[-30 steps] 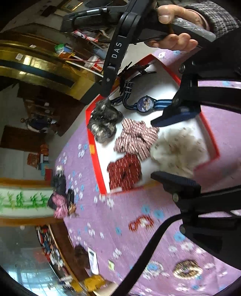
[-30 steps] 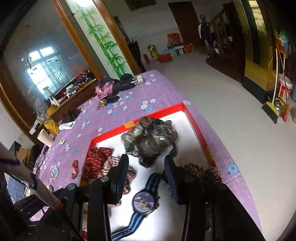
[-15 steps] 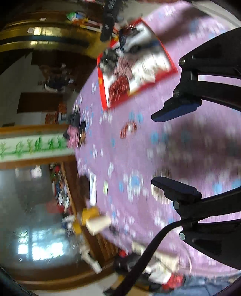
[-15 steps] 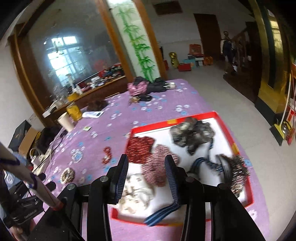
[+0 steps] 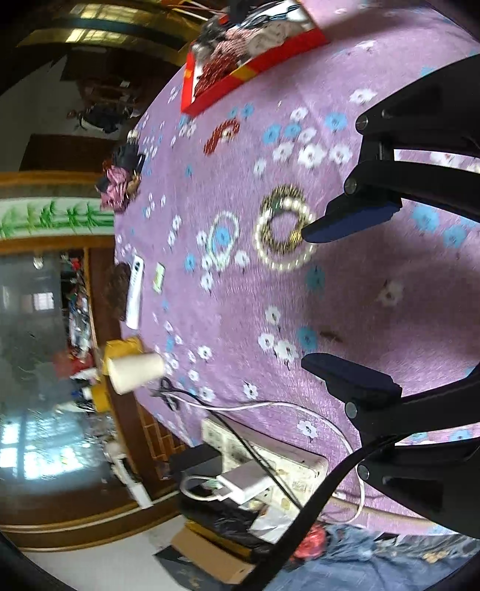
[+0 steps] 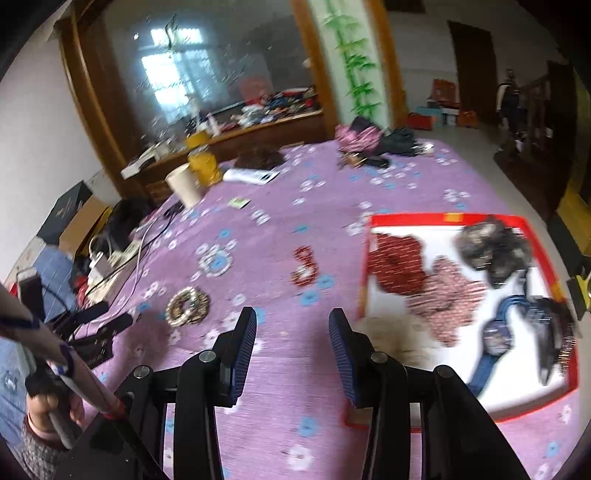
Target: Organize jewelry
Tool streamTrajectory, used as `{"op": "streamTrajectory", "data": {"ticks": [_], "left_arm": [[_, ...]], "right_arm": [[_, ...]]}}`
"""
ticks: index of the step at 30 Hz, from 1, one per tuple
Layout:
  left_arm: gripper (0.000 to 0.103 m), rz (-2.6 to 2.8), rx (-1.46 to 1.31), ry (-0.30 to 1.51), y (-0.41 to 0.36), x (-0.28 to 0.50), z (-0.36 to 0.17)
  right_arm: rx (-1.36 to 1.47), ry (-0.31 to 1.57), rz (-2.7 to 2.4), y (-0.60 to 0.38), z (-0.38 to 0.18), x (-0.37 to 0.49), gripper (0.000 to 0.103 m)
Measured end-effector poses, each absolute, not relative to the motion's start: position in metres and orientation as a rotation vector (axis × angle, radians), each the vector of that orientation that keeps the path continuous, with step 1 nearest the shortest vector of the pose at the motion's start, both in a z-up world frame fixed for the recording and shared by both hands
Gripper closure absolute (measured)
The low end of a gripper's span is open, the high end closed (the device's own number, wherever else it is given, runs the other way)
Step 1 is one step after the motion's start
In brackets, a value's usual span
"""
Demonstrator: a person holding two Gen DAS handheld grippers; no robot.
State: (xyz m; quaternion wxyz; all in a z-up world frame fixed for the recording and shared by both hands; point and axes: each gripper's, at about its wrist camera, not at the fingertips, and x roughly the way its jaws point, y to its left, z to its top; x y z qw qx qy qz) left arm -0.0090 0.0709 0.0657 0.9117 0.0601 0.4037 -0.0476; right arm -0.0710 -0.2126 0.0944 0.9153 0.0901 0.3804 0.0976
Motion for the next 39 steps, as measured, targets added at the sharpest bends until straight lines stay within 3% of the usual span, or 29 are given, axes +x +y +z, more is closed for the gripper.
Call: {"op": "streamTrajectory", "data": {"ticks": [11,18,28,30,32,39], "left_arm": [[0.042,-0.157,0.080,0.932,0.068,0.053,0.038],[0.058,-0.206,0.017,0.988,0.076,0.067,0.020],[0.058,-0.260,0.054,0.971,0.068,0.057,0.013],[0.064,-0.241,0.132,0.951,0.059,0.052,0.011],[0.094,-0.257,0.120,0.952,0.058,0.051,0.013],[0.094,-0.264,0.004,0.966,0.082,0.054,0.017]], "right_arm": [[0.164,0.882,0.243,-0.167,0.057,-0.033,0.059],[0.148,0.893,0.256,-0.159,0.053,-0.025,0.059],[0.139,0.912,0.281,-0.134,0.042,-0.003,0.059],[0.136,0.911,0.283,-0.130,0.043,0.001,0.059],[0.145,0.906,0.286,-0.124,0.044,0.007,0.059],[0.161,0.910,0.313,-0.092,0.042,0.043,0.059]]}}
